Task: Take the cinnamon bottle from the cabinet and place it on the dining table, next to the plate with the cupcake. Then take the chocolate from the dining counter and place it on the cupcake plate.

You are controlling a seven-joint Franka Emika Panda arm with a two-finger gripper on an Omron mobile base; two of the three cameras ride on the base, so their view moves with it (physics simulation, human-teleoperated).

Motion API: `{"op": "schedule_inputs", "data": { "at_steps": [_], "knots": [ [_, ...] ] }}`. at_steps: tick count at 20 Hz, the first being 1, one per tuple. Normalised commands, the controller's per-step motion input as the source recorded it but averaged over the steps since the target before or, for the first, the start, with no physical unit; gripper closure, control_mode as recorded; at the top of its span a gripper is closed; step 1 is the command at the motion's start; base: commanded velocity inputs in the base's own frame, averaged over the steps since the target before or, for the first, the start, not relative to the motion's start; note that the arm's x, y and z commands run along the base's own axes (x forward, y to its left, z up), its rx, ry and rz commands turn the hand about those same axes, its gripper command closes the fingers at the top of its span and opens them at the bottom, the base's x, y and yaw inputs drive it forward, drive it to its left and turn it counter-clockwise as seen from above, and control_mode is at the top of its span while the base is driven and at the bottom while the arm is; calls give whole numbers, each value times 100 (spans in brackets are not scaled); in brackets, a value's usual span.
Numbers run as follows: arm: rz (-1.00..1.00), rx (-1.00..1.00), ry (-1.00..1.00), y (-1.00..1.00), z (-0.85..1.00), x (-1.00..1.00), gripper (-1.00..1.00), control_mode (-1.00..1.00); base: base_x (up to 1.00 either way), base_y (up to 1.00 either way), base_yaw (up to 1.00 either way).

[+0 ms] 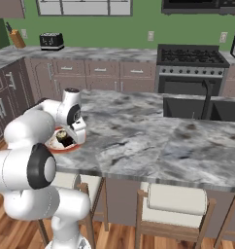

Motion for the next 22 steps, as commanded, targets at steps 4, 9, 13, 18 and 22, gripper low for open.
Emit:
{"op": "schedule_inputs", "data": {
  "at_steps": [4, 9, 13, 18, 22],
  "knots": [
    [-1, 0, 0, 1, -3, 3, -100, -100, 0, 0, 0],
    [0, 0, 0, 0, -1, 0, -100, -100, 0, 0, 0],
    [0, 0, 1, 0, 1, 0, -100, -100, 0, 0, 0],
    [0, 0, 0, 0, 12, -2, -100, -100, 0, 0, 0],
    [-1, 0, 0, 0, 25, -10, -100, -100, 0, 0, 0]
  ]
}}
